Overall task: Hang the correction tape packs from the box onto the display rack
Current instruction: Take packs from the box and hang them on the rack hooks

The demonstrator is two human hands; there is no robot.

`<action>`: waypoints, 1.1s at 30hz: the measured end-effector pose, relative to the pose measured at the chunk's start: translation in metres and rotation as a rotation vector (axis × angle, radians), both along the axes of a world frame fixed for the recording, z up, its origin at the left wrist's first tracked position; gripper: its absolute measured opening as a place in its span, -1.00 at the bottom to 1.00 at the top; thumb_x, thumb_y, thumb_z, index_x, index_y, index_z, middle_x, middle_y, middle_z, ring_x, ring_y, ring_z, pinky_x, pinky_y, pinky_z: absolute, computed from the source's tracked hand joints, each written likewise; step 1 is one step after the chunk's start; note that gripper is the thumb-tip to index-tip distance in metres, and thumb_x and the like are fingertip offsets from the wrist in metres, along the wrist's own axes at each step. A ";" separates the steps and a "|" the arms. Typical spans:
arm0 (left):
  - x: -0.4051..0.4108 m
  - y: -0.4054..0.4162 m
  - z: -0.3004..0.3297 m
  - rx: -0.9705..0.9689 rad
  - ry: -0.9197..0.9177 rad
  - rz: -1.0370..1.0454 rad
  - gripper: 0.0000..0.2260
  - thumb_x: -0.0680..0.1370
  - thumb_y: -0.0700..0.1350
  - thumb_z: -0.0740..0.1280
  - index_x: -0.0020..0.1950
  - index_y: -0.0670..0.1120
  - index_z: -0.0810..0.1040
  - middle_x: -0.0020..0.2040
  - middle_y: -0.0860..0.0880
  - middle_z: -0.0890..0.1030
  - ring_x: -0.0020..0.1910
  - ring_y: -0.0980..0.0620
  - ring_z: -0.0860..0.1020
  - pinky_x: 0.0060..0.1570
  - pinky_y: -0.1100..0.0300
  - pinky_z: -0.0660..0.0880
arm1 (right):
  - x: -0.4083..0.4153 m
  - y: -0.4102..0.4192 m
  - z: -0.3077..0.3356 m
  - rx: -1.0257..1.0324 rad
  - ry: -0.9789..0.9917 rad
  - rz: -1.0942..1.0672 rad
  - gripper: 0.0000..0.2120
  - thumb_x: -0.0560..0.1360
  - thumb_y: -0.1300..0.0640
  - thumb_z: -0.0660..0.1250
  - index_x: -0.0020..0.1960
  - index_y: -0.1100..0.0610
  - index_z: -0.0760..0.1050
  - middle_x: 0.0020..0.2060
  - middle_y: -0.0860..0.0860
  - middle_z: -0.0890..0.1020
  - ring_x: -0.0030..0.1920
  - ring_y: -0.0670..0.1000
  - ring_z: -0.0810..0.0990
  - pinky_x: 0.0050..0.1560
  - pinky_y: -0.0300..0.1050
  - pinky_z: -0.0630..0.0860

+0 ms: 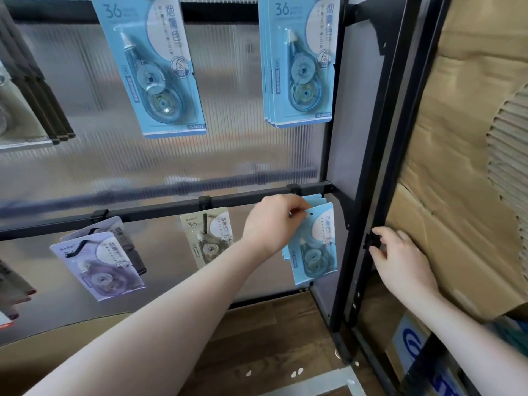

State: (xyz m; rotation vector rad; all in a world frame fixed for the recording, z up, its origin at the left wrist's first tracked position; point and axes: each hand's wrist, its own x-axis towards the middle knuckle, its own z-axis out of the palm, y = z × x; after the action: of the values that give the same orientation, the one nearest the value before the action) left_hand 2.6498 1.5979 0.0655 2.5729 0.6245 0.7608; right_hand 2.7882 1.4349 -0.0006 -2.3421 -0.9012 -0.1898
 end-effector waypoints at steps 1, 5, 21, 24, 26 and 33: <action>0.004 0.000 -0.001 0.000 0.010 0.001 -0.81 0.54 -0.15 0.27 0.10 -0.02 0.62 0.04 0.05 0.64 -0.01 0.02 0.56 -0.01 0.13 0.48 | 0.001 0.000 0.000 0.001 0.002 -0.003 -0.67 0.57 0.14 0.22 0.33 0.10 0.38 0.18 0.10 0.48 0.04 0.11 0.55 -0.03 -0.03 0.50; 0.017 0.003 -0.007 -0.016 0.041 0.017 -0.79 0.55 -0.15 0.23 0.11 0.00 0.61 0.06 0.07 0.63 0.01 0.01 0.55 -0.01 0.11 0.49 | 0.004 -0.002 -0.001 -0.012 0.011 -0.010 -0.67 0.57 0.13 0.21 0.33 0.08 0.37 0.18 0.08 0.46 -0.02 0.09 0.54 -0.15 -0.14 0.40; 0.043 0.022 -0.023 0.098 0.081 0.108 -0.77 0.60 -0.07 0.19 0.17 0.06 0.57 0.12 0.04 0.59 0.08 -0.05 0.52 -0.10 0.16 0.42 | 0.003 -0.004 -0.001 -0.037 -0.008 0.037 -0.68 0.57 0.12 0.21 0.32 0.05 0.36 0.14 0.05 0.45 -0.04 0.07 0.54 -0.09 -0.05 0.49; 0.043 0.023 -0.023 0.158 0.104 0.114 -0.76 0.61 -0.06 0.17 0.19 0.06 0.56 0.12 0.03 0.58 0.08 -0.07 0.52 -0.07 0.11 0.45 | 0.002 -0.003 -0.001 -0.039 -0.012 0.050 -0.68 0.57 0.12 0.21 0.32 0.04 0.36 0.15 0.05 0.45 -0.02 0.08 0.54 -0.06 -0.03 0.49; 0.041 0.020 -0.022 0.195 0.102 0.115 -0.75 0.61 -0.06 0.16 0.21 0.05 0.55 0.10 0.01 0.56 0.06 -0.06 0.52 -0.10 0.11 0.46 | 0.001 -0.003 -0.002 -0.044 -0.015 0.059 -0.67 0.57 0.11 0.20 0.33 0.03 0.35 0.17 0.05 0.44 -0.01 0.07 0.54 -0.07 -0.06 0.48; -0.003 0.021 -0.025 0.349 0.083 0.108 -0.69 0.57 -0.07 0.25 0.31 -0.04 0.46 0.15 -0.04 0.52 0.17 -0.09 0.44 -0.06 0.06 0.48 | -0.011 0.002 -0.005 -0.081 -0.053 0.088 -0.64 0.58 0.09 0.19 0.37 0.04 0.33 0.21 0.05 0.44 0.11 0.06 0.52 0.01 -0.09 0.48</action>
State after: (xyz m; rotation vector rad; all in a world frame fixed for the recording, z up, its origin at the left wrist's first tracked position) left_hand 2.6471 1.6188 0.0403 2.9201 0.7155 0.8679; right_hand 2.7767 1.4369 -0.0056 -2.3757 -1.0537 -0.1836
